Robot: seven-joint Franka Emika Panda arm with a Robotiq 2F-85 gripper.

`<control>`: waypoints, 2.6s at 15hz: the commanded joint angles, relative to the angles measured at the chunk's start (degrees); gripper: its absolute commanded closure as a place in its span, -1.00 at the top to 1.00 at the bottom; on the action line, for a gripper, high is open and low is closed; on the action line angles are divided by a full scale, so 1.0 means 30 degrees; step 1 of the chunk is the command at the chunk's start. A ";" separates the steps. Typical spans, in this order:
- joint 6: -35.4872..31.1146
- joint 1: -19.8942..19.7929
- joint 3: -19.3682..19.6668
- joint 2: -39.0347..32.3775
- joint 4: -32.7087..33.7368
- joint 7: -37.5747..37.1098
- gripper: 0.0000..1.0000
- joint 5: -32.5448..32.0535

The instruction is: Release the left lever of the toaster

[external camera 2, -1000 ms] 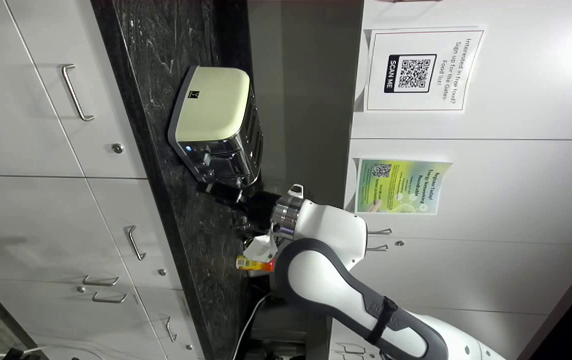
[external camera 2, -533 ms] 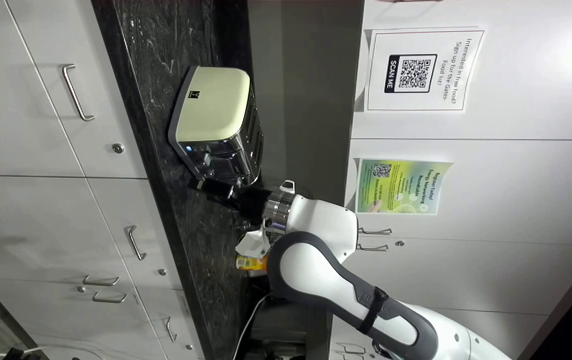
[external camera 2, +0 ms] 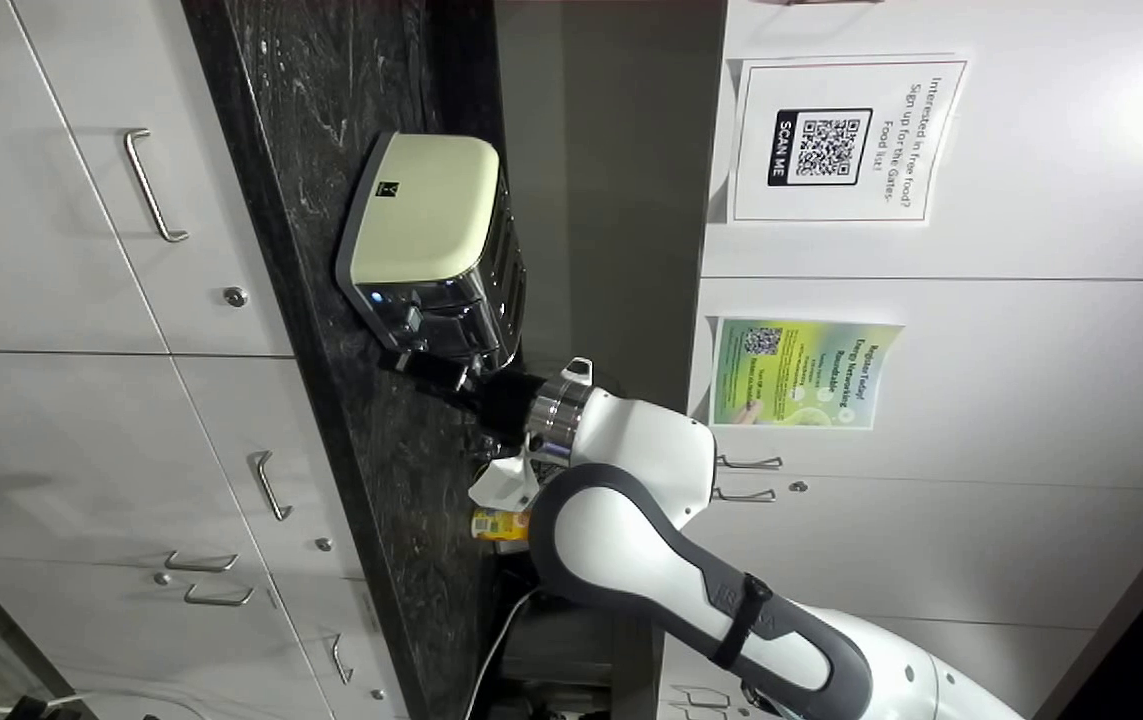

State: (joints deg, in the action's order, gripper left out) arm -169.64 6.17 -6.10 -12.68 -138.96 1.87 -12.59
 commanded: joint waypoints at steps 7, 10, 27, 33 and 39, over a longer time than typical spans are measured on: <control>-0.1981 0.1037 0.0963 -0.1471 0.0753 -0.0640 -0.59 -0.0792; -0.2240 0.1516 0.1553 -0.2064 0.1302 -0.0653 -0.99 -0.0621; -0.2721 0.1558 0.1571 -0.2910 0.1955 -0.0002 -1.00 0.0327; -0.3378 0.1535 0.1439 -0.3563 0.2585 0.0111 -1.00 0.0622; -0.3698 0.1609 0.1499 -0.4400 0.3462 0.0144 -1.00 0.0718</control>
State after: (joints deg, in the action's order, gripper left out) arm -179.35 10.91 -1.57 -24.27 -130.40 1.84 -11.70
